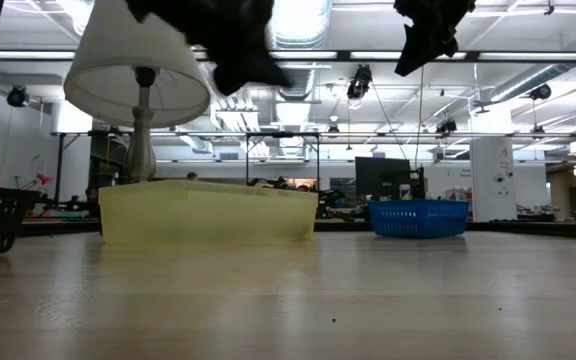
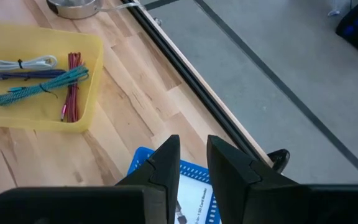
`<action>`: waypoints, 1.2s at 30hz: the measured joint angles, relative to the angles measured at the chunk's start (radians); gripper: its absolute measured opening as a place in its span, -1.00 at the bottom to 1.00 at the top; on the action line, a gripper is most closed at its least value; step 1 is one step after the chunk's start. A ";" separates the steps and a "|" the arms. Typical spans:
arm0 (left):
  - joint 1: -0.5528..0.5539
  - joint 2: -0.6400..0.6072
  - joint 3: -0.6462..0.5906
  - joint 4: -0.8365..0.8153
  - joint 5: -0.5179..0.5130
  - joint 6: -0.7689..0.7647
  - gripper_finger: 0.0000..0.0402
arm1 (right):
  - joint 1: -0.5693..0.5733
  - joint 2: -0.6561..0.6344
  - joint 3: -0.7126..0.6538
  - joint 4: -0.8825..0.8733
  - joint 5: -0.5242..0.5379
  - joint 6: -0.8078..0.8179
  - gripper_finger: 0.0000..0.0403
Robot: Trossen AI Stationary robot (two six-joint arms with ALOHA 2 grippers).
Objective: Pick and place items into bin
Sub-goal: Return to Home Position
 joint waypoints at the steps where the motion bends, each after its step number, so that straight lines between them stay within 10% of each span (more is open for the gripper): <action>1: 0.023 0.000 -0.013 0.130 -0.002 0.000 -0.97 | 0.000 0.000 -0.003 -0.001 0.000 0.000 -0.66; 6: 0.115 -0.009 -0.183 0.718 0.001 -0.119 -1.00 | 0.000 0.000 -0.027 0.000 0.000 0.025 -0.66; 10: 0.140 -0.071 -0.354 0.881 0.001 -0.116 -1.00 | 0.000 0.000 -0.062 -0.002 0.000 0.064 -0.66; 19: 0.014 -0.414 -0.600 0.868 -0.027 0.196 -1.00 | 0.000 0.001 -0.162 0.017 0.000 0.171 -0.66; 30: -0.068 -0.938 -0.904 0.709 -0.133 0.147 -1.00 | 0.000 0.001 -0.301 0.294 -0.015 0.184 -0.66; 36: -0.073 -1.112 -0.990 0.549 -0.159 0.159 -1.00 | 0.006 0.000 -0.329 0.523 -0.248 0.144 -0.66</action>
